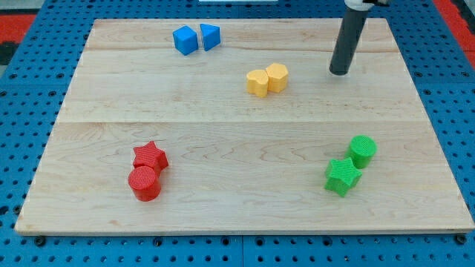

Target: Slide the heart to the left of the red blocks

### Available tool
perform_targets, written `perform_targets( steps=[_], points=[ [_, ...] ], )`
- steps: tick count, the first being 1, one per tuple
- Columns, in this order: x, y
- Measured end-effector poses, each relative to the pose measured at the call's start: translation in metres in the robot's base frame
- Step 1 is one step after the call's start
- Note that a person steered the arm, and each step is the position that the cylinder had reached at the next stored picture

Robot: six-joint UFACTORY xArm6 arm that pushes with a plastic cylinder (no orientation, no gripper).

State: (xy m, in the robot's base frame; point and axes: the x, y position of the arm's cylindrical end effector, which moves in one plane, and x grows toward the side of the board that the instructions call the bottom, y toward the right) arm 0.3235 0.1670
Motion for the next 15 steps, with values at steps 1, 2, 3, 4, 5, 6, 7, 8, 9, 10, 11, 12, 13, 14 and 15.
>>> perform_targets(
  steps=[1, 2, 3, 4, 5, 6, 7, 8, 9, 10, 11, 12, 13, 14, 15],
  points=[
    [-0.024, -0.006],
    [-0.032, -0.014],
    [-0.031, -0.003],
    [-0.031, -0.006],
    [-0.031, 0.000],
    [-0.029, 0.000],
    [-0.012, -0.012],
    [0.003, -0.018],
    [0.033, -0.033],
    [0.032, -0.099],
    [0.026, -0.115],
    [0.001, -0.088],
    [0.024, -0.139],
    [0.070, -0.175],
    [0.107, -0.211]
  ],
)
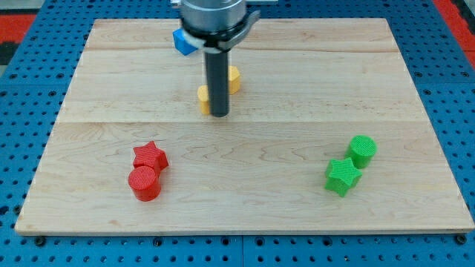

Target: Slide the heart to the left of the red blocks

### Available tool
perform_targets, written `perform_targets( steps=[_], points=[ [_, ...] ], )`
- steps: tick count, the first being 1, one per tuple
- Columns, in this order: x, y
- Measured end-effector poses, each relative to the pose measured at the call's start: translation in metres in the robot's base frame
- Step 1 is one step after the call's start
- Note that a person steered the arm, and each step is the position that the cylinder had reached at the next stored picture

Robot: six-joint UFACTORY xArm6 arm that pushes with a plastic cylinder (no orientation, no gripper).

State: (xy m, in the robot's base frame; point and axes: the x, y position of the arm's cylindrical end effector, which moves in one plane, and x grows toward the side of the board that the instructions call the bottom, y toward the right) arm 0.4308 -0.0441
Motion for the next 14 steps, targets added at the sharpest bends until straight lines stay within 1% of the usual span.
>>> perform_targets(
  steps=[1, 2, 3, 4, 5, 6, 7, 8, 9, 10, 11, 12, 13, 14],
  points=[
    [-0.019, -0.001],
    [-0.016, 0.049],
    [-0.045, -0.003],
    [-0.047, -0.048],
    [-0.076, -0.051],
    [-0.078, -0.081],
    [-0.011, -0.155],
    [-0.009, -0.182],
    [-0.046, -0.196],
    [-0.001, -0.246],
    [0.045, -0.241],
    [0.067, -0.212],
    [0.020, -0.170],
    [0.061, -0.150]
  ],
)
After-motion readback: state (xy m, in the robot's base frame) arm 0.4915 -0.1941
